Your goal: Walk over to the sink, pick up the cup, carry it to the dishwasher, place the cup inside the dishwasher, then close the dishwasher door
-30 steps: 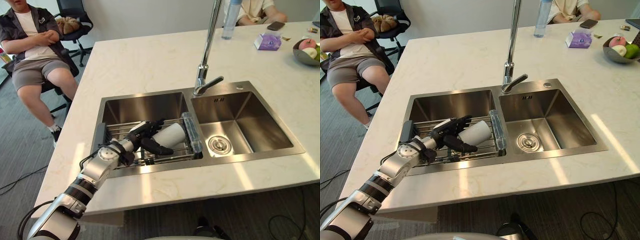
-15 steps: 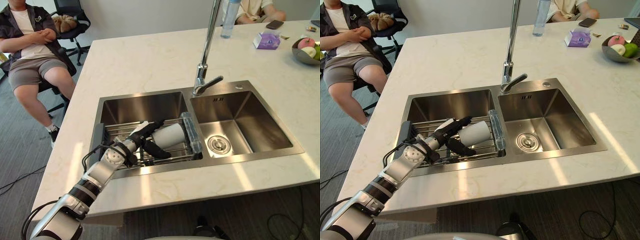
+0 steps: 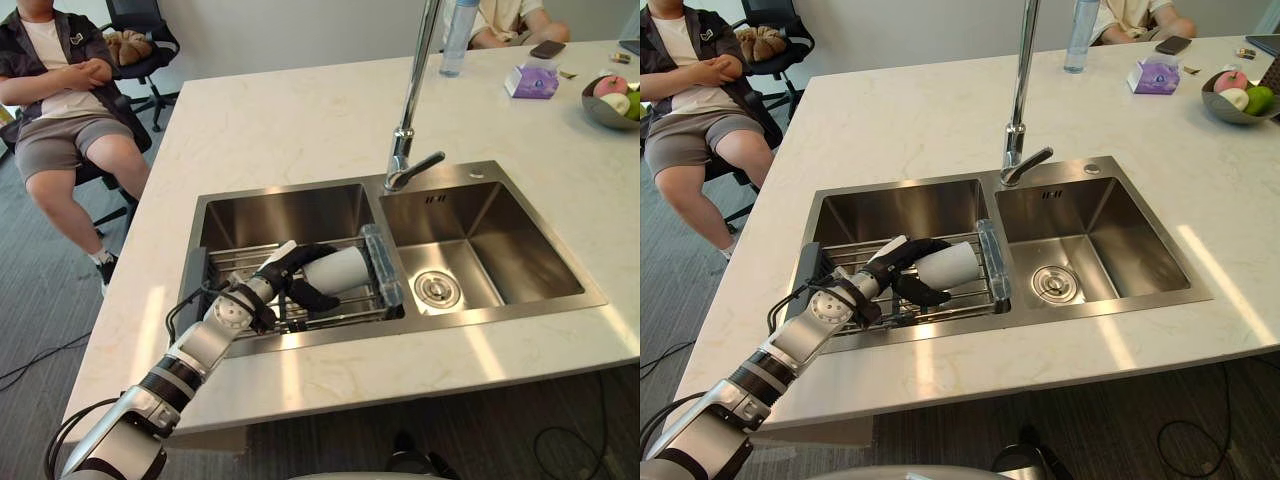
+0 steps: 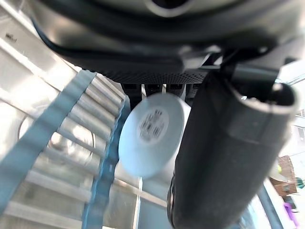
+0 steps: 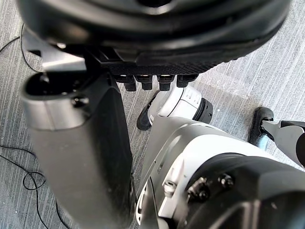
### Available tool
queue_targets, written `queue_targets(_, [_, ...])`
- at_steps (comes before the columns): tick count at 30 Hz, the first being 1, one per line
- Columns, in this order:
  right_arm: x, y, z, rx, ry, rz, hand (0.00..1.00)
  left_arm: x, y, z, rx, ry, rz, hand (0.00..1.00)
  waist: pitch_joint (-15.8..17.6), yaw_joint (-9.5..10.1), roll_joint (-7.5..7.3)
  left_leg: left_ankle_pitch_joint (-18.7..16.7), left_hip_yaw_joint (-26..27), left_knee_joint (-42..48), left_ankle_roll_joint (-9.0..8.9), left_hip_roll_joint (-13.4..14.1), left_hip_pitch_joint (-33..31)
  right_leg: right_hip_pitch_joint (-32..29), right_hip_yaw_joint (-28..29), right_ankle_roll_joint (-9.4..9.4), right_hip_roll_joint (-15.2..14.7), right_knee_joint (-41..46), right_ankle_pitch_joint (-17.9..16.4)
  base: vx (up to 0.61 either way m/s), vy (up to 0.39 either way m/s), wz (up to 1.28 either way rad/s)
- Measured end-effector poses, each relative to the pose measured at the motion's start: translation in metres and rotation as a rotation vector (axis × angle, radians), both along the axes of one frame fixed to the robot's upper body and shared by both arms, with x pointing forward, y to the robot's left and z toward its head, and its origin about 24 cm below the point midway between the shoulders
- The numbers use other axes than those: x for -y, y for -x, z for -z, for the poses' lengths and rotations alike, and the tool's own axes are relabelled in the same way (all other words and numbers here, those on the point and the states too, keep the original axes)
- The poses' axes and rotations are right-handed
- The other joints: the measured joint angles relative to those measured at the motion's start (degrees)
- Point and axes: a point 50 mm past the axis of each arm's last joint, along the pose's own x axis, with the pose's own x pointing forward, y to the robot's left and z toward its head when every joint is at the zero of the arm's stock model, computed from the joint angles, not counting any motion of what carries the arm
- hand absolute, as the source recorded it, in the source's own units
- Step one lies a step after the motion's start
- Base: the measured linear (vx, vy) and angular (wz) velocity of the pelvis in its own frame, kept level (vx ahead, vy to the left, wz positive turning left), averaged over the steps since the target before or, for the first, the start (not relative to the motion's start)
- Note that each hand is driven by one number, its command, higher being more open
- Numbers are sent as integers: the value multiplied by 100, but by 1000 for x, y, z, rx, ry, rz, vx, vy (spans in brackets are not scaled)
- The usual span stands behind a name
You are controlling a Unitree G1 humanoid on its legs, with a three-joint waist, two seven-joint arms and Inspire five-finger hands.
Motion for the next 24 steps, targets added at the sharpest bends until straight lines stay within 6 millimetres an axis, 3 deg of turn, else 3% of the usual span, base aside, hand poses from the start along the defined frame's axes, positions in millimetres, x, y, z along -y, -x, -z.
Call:
queue_targets(11, [0, 2, 0, -6, 4, 6, 100, 8, -9, -11, 48, -98, 81, 0, -3, -32, 4, 0, 8, -14, 0, -2, 17, 5, -24, 0, -1, -7, 0, 0, 0, 0])
queue_targets(24, [5, -2, -1, 4, 27, -11, 100, 7, -9, -29, 230, -273, 169, 0, 37, -79, 91, 0, -22, -32, 0, -11, 11, 6, -100, 0, -10, -7, 0, 0, 0, 0])
